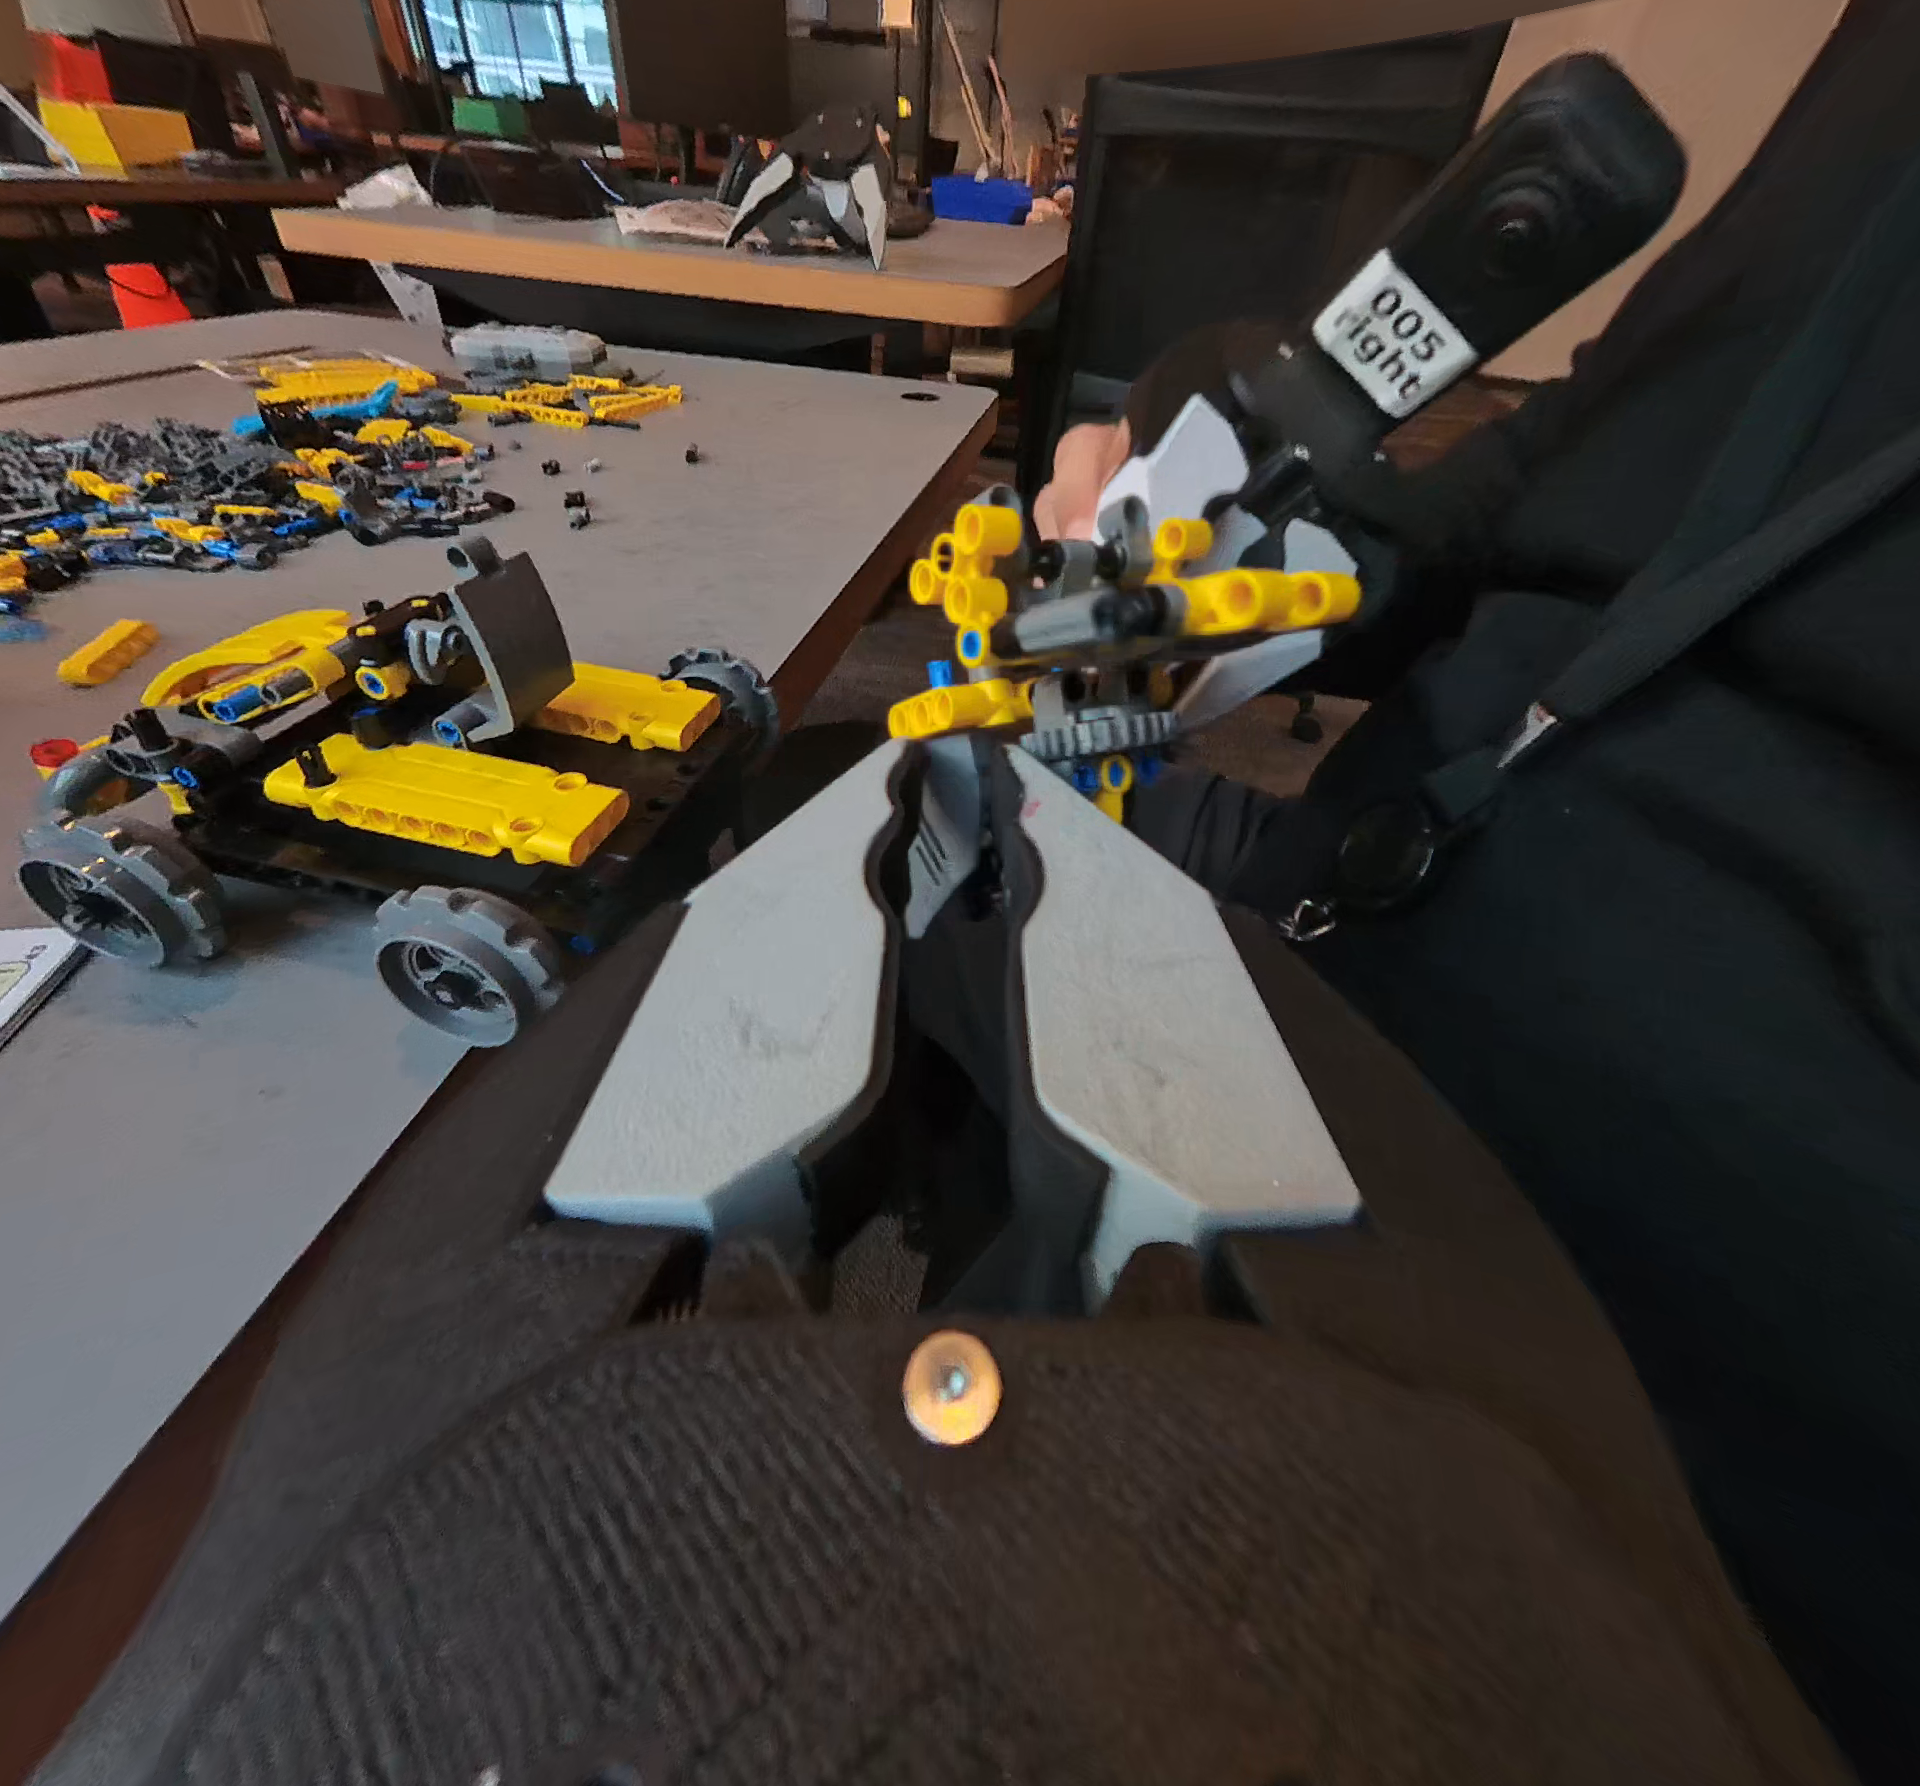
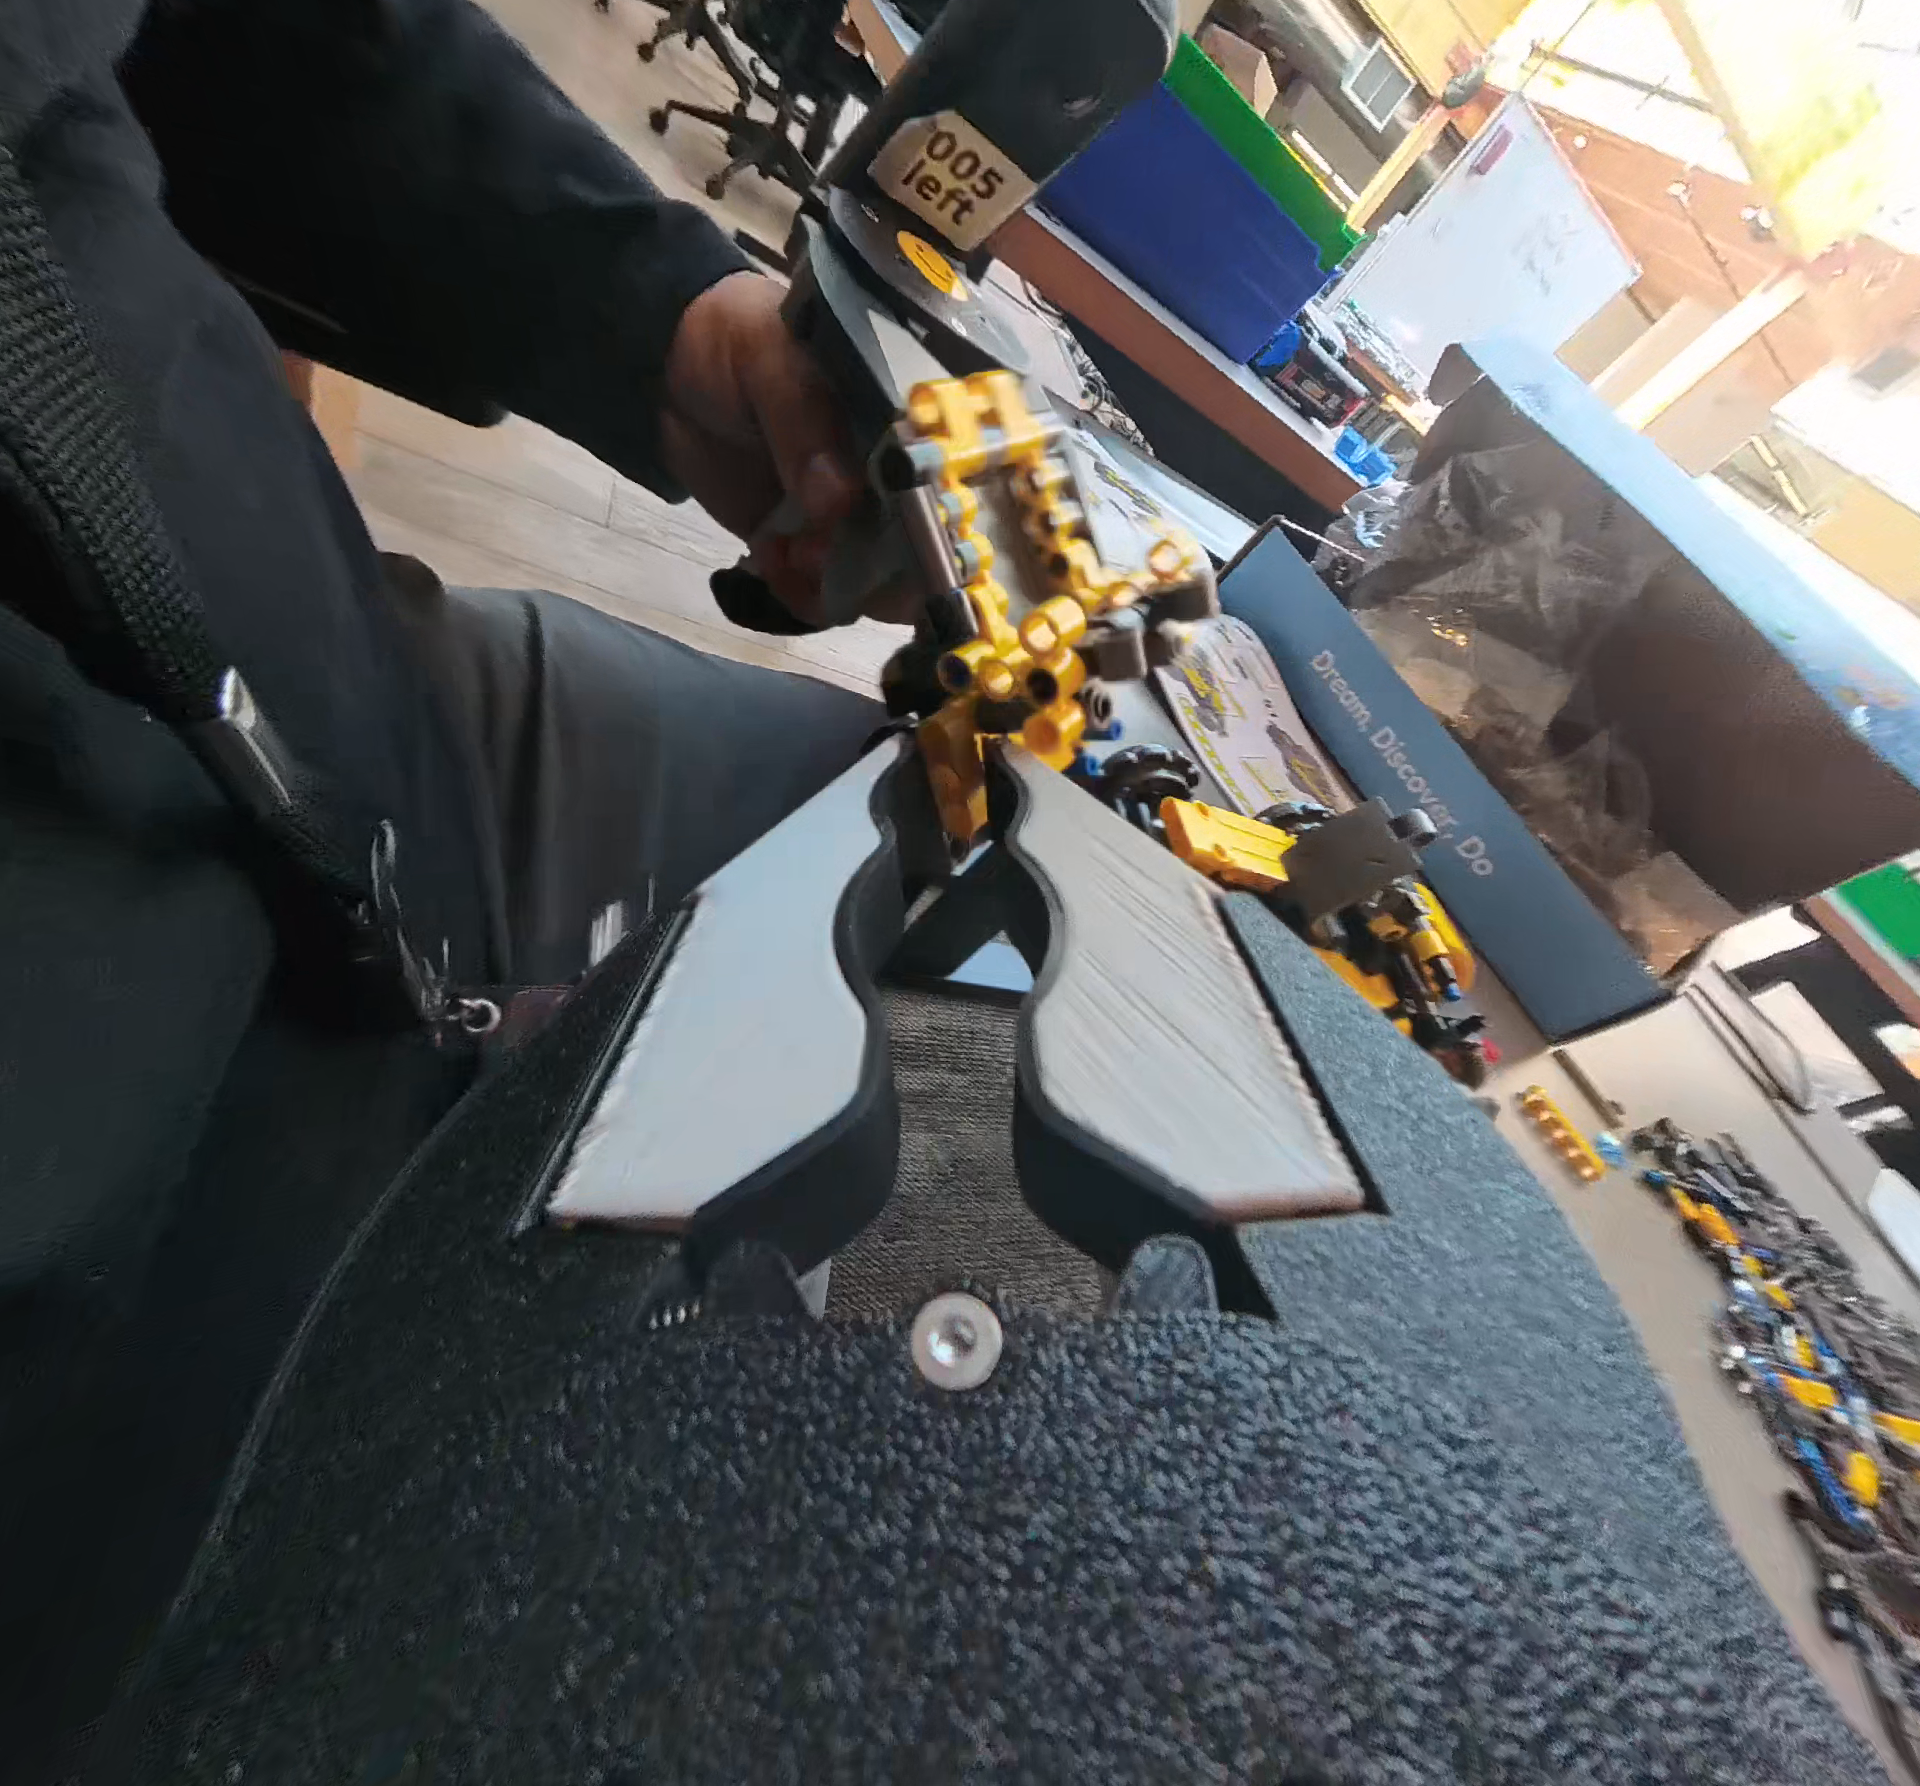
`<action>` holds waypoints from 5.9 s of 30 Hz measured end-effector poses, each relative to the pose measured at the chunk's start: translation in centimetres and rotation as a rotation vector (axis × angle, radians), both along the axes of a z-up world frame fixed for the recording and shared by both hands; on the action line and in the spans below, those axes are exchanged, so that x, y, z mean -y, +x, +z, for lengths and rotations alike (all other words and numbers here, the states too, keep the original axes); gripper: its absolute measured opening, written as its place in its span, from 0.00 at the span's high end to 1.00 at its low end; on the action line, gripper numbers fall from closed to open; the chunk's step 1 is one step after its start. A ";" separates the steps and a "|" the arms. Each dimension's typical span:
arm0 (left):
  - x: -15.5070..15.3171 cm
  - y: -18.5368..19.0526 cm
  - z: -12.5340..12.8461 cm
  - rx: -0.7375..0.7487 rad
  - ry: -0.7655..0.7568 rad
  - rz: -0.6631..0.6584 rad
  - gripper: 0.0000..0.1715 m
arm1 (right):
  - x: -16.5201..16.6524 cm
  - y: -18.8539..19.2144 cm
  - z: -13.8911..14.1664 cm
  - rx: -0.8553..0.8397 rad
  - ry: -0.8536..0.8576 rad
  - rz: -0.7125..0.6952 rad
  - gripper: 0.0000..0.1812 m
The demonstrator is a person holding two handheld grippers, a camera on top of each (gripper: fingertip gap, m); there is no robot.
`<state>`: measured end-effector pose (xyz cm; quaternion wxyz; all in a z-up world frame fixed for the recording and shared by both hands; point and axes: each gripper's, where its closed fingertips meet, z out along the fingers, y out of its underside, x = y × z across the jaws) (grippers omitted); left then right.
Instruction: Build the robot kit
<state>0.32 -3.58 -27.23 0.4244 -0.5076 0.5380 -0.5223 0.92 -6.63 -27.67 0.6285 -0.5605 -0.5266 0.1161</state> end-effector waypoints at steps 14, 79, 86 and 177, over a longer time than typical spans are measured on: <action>-1.4 -0.1 -0.3 0.123 -0.275 0.003 1.00 | -0.7 -1.3 -1.2 -0.147 -0.196 0.017 0.95; 0.5 1.0 -5.4 -0.230 0.236 0.180 0.75 | -2.7 2.4 -1.7 -0.216 -0.418 0.119 0.95; -0.7 0.4 -6.7 -0.250 0.104 0.131 0.73 | -2.2 2.1 -0.3 -0.399 -0.504 0.241 0.95; -3.5 -2.5 -7.4 -0.293 0.115 0.045 0.69 | -4.7 3.5 0.1 -0.314 -0.315 0.132 0.95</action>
